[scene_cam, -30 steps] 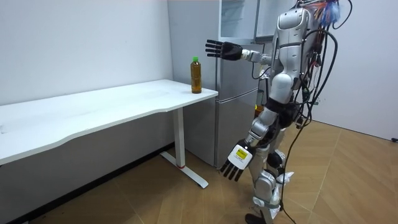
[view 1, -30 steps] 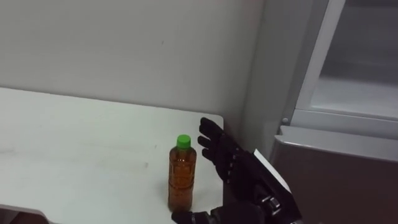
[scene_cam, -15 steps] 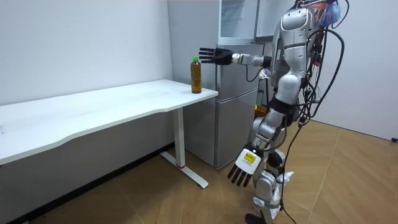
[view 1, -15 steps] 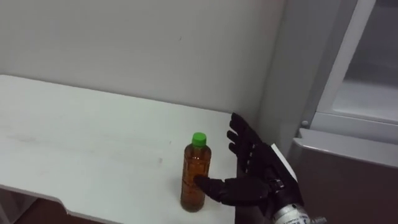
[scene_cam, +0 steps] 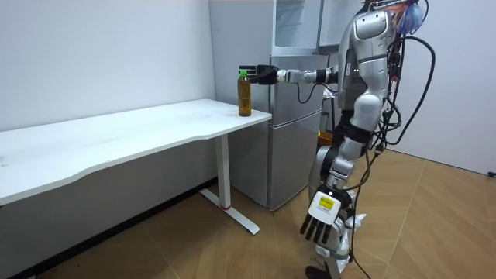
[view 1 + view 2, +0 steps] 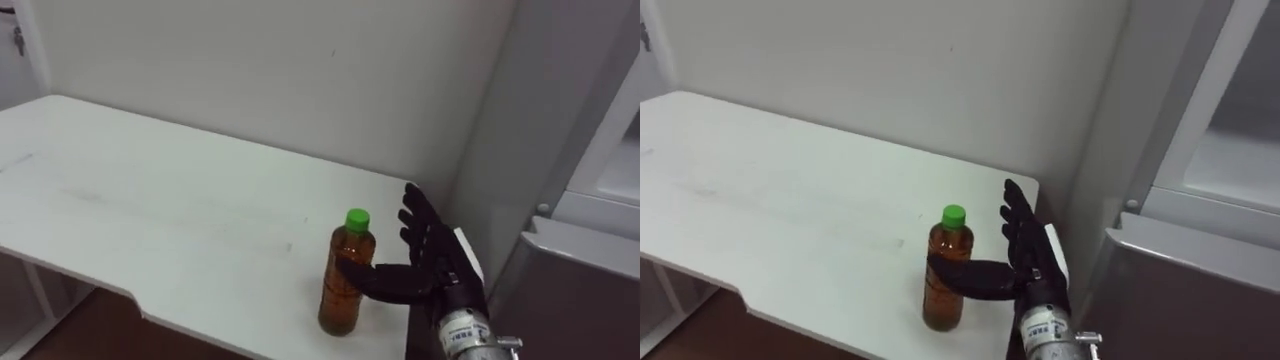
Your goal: Put the bottle in the upper fridge
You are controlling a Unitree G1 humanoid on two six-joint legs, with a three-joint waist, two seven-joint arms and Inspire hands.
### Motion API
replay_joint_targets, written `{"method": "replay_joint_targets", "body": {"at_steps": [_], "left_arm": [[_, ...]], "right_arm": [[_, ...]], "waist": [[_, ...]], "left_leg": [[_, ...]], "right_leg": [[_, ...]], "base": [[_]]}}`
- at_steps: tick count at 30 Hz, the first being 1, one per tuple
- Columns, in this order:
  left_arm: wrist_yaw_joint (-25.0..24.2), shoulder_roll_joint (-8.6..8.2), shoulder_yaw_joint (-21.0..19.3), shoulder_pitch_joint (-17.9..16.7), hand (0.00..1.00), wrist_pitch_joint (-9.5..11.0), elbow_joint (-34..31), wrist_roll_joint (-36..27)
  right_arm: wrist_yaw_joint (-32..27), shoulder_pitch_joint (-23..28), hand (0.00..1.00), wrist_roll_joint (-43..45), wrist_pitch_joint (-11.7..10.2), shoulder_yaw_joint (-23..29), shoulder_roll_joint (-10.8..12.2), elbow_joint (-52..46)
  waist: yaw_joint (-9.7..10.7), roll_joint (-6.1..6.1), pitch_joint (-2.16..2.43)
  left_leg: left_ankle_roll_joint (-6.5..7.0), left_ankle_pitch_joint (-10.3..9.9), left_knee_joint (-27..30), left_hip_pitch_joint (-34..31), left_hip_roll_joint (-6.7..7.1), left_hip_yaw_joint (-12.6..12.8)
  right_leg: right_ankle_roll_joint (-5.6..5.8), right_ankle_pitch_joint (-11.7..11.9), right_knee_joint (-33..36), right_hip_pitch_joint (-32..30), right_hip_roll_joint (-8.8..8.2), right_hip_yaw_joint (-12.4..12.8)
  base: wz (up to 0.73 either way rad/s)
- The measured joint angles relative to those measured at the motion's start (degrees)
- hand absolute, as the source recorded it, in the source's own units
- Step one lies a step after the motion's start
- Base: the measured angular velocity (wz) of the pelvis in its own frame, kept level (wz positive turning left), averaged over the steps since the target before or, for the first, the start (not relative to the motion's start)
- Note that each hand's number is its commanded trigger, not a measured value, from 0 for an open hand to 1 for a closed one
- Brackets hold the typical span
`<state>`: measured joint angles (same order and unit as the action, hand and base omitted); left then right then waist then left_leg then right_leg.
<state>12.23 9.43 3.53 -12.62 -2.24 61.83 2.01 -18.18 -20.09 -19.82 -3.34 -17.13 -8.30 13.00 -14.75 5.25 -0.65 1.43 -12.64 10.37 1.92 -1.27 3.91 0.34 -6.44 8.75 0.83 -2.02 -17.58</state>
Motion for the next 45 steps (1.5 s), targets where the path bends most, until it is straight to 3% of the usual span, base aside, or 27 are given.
{"method": "replay_joint_targets", "body": {"at_steps": [10, 15, 20, 25, 38, 45], "left_arm": [[-0.8, -2.22, 0.3, -0.6, 0.00, -2.7, -1.6, 4.3], [-2.0, -2.23, 0.2, -0.5, 0.00, -3.2, -1.8, 4.3], [-2.9, -1.72, 0.2, -0.5, 0.00, -5.0, -1.9, 4.4], [-2.8, -1.66, 0.3, -0.4, 0.00, -5.3, -2.1, 4.4], [-2.9, -1.08, 1.0, -0.3, 0.00, -5.3, -2.4, 4.4], [-3.6, -1.01, 1.1, -0.2, 0.00, -5.3, -2.5, 4.5]], "right_arm": [[-2.1, -1.3, 0.00, -0.5, -0.3, -1.8, 0.2, 3.5], [-3.8, -3.3, 0.00, -0.6, -0.3, -1.8, 0.4, 8.5], [-5.4, -4.6, 0.00, -0.5, -0.3, -2.2, 1.8, 12.1], [-8.7, -6.5, 0.00, -0.6, -0.3, -3.6, 1.9, 16.1], [-15.5, -8.2, 0.00, -6.7, -0.4, -3.4, 2.0, 23.1], [-17.5, -8.3, 0.00, -7.0, -0.4, -2.3, 2.0, 24.8]], "waist": [[-2.2, -0.20, -0.14], [-2.9, 0.21, -0.10], [-3.1, 1.16, -0.20], [-3.9, 1.66, -0.32], [-4.6, 0.92, -1.06], [-4.8, 0.88, -1.07]], "left_leg": [[-0.01, 0.0, 0.5, -1.5, 0.07, -1.0], [0.11, 0.1, 0.5, -1.7, 0.15, -1.3], [0.16, 0.1, 0.6, -2.1, 0.25, -2.3], [0.19, 0.2, 1.1, -2.4, 0.34, -2.6], [0.48, 0.6, 1.4, -3.7, 1.02, -4.3], [0.51, 0.6, 1.6, -4.5, 1.11, -4.8]], "right_leg": [[0.00, 0.0, 0.0, -0.6, -0.18, -1.1], [0.00, 0.0, 0.0, -0.6, -0.40, -1.5], [0.01, 0.0, 0.0, -0.6, -0.51, -2.4], [0.03, 0.0, -0.1, -0.6, -0.68, -3.1], [0.07, 0.0, -0.1, -0.6, -1.41, -5.6], [0.10, 0.0, -0.1, -1.1, -1.54, -6.4]], "base": [[0.05], [0.03], [0.09], [0.06], [0.07], [0.04]]}}
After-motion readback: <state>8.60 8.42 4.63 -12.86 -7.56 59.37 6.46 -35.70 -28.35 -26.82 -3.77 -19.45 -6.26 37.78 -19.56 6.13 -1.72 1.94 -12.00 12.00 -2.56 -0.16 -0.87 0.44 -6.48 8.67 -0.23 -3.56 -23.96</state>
